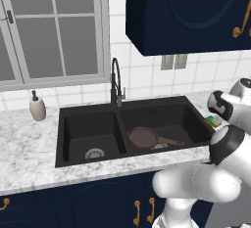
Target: Pick the pan and sponge and place them into the sink. Then turn on the water.
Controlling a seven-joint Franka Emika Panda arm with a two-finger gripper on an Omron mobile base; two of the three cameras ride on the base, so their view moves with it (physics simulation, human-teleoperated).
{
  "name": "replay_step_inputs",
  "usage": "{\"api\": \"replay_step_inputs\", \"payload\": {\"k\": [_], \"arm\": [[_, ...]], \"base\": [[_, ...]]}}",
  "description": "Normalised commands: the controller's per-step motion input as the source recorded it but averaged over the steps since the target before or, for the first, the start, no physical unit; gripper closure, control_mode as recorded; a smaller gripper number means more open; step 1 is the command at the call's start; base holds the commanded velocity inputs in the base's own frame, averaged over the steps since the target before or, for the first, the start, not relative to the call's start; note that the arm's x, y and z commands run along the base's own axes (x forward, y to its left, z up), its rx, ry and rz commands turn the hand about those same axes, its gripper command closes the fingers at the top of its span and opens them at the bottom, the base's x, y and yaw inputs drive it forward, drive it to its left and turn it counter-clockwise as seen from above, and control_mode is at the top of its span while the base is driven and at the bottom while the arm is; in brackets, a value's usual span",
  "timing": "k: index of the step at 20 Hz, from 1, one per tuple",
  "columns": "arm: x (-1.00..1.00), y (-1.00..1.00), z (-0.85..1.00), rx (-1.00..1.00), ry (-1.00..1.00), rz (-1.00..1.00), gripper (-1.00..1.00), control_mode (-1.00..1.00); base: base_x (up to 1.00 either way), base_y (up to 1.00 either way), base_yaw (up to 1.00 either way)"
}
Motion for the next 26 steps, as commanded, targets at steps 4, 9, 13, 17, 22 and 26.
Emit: {"api": "replay_step_inputs", "payload": {"k": [4,9,13,17,22,26], "arm": [[0.34,-0.16,-0.29,0.0,0.08,0.0,-1.0,-1.0],[0.36,-0.24,-0.23,0.0,0.07,0.0,-1.0,-1.0],[0.34,-0.22,-0.23,0.0,0.08,0.0,-1.0,-1.0],[0.36,-0.2,-0.28,0.0,0.14,0.0,-1.0,-1.0],[0.34,-0.27,-0.2,0.0,0.09,0.0,-1.0,-1.0],[0.23,-0.19,-0.23,0.0,0.06,0.0,-1.0,-1.0]], "base": [[0.0,0.0,0.0],[0.0,0.0,0.0],[0.0,0.0,0.0],[0.0,0.0,0.0],[0.0,0.0,0.0],[0.0,0.0,0.0]]}}
